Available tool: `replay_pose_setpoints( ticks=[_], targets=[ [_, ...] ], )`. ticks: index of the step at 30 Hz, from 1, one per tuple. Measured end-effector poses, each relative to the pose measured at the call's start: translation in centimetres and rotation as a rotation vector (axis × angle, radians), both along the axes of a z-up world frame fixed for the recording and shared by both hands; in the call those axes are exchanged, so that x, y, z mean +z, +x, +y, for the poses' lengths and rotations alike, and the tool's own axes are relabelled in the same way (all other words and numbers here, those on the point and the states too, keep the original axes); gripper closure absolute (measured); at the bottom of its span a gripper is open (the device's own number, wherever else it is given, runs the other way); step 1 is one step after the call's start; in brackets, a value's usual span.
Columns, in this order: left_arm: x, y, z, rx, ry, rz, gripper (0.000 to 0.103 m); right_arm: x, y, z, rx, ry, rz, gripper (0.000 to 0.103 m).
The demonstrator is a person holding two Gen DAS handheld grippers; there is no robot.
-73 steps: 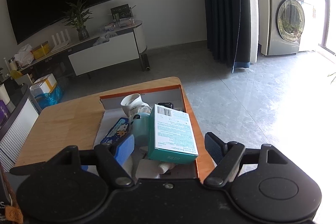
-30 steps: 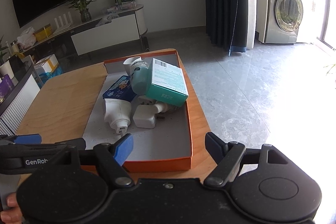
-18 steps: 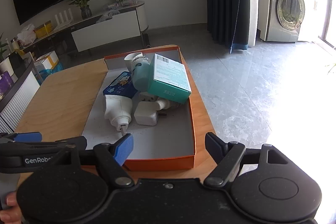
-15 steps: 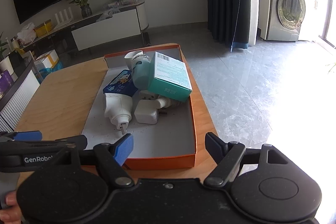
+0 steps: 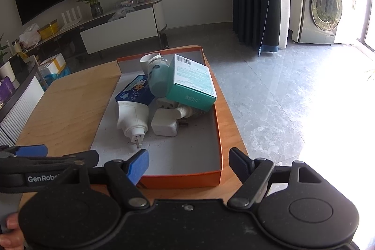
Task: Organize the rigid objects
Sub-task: 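Withdraw both open grippers from the filled box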
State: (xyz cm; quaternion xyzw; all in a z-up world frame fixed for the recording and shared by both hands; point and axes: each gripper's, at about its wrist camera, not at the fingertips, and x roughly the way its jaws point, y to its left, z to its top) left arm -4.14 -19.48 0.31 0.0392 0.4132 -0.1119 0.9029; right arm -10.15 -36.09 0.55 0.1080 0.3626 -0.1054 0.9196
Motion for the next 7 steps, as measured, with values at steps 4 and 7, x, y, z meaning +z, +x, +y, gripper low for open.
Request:
replay_pose_setpoints(
  ticks=[4, 7],
  targets=[
    [-0.07, 0.05, 0.00, -0.001, 0.000, 0.005, 0.000, -0.08, 0.07, 0.05, 0.000, -0.001, 0.002, 0.014],
    [-0.13, 0.05, 0.00, -0.004, 0.003, 0.003, 0.000, -0.15, 0.08, 0.01, -0.001, 0.001, 0.003, 0.014]
  ],
)
